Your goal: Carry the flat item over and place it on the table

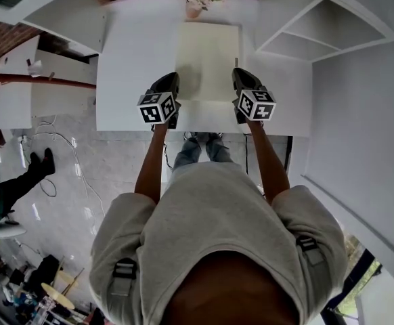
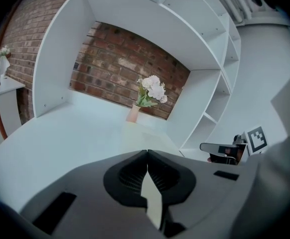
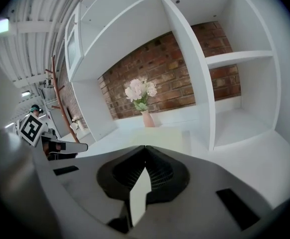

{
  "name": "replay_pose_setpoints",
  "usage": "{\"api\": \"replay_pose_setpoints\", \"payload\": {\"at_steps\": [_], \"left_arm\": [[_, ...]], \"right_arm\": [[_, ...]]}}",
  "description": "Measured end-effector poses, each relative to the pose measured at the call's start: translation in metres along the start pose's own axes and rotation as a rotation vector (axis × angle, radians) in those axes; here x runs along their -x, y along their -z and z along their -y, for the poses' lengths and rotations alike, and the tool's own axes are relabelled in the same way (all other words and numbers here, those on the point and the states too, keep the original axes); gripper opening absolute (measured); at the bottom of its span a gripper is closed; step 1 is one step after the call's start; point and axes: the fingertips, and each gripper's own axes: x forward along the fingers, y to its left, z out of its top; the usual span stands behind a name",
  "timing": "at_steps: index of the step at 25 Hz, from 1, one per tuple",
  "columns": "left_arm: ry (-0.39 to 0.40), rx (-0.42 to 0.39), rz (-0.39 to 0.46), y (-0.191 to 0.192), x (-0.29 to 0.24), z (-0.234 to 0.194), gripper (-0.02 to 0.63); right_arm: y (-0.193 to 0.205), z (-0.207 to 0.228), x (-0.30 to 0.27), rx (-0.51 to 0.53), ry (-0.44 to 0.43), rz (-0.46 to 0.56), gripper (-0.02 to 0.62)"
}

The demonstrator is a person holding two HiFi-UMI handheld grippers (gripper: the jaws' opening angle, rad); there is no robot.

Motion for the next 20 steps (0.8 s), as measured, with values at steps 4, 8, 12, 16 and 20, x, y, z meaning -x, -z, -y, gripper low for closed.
{"api": "replay_pose_setpoints", "payload": {"at_steps": [4, 8, 12, 16, 20], "left_arm": [[0.008, -0.042, 0.023, -0.001, 0.013, 0.006, 0.016], [0.011, -0.055, 0.059, -0.011, 0.028, 0.007, 0.015], [0.019, -0.058, 0.106, -0.028, 0.046, 0.014, 0.015], [0.031, -0.087, 0.16, -0.052, 0.061, 0.023, 0.015], [0.036, -0.127, 0.207, -0.075, 0.069, 0.031, 0.015]], "right_arm": [[-0.014, -0.012, 0.013, 0.056, -0.017, 0.036, 0.026], [-0.028, -0.024, 0.024, 0.097, -0.035, 0.065, 0.026], [-0.042, -0.037, 0.034, 0.129, -0.052, 0.091, 0.026], [-0.058, -0.05, 0.045, 0.146, -0.065, 0.131, 0.026], [-0.076, -0.059, 0.051, 0.194, -0.061, 0.164, 0.026]]}}
